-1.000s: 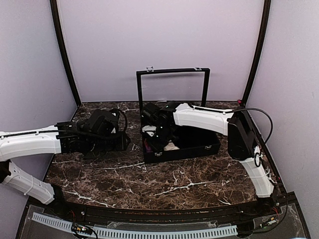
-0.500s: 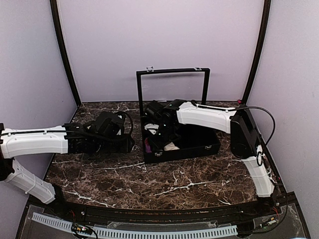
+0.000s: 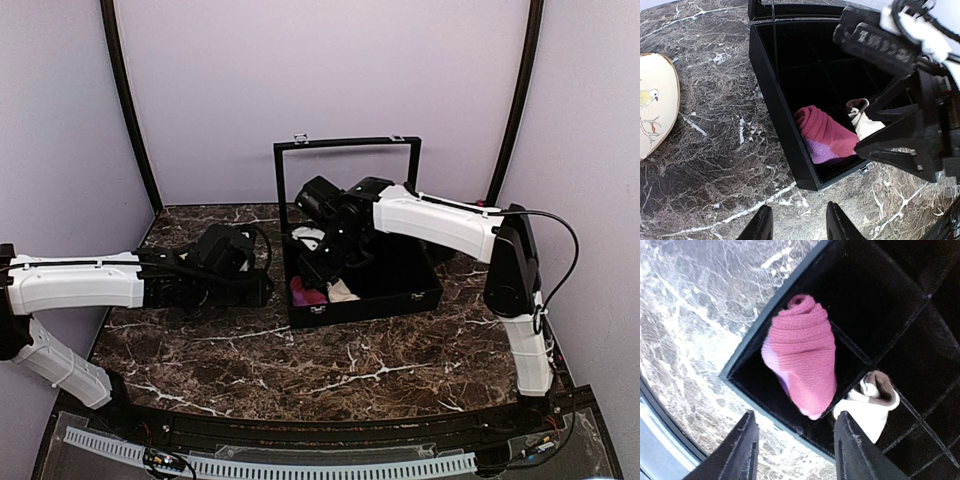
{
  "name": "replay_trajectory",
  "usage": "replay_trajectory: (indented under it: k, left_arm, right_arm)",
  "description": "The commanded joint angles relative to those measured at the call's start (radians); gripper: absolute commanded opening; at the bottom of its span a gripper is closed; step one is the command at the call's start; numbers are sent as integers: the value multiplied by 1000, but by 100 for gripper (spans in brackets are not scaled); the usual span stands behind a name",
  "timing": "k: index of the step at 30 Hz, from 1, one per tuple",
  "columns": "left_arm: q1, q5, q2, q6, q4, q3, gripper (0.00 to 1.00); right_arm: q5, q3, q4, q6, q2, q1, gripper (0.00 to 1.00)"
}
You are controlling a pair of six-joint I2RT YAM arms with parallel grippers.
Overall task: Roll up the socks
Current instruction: Adjust the sock in the storage box.
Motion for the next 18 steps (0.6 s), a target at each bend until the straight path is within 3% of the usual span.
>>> replay_trajectory:
  k: [1, 4, 6, 10, 18]
  left_arm:
    - [5, 2, 1, 7, 11, 30, 39]
    - [6, 3, 0, 3, 6, 27, 38]
    - [6, 2, -4, -2, 2, 25, 38]
    - [6, 2, -15, -13, -2, 14, 38]
    - [6, 5, -36, -35, -1, -16, 38]
  right_arm:
    - [12, 17, 30, -6, -49, 0, 43]
    - [-2, 25, 44, -13, -24, -4, 27]
    - [-15, 26, 59, -17, -4, -6, 21]
    - [-54, 31, 89, -24, 44, -9, 16]
    - [-86, 29, 120, -21, 120, -9, 14]
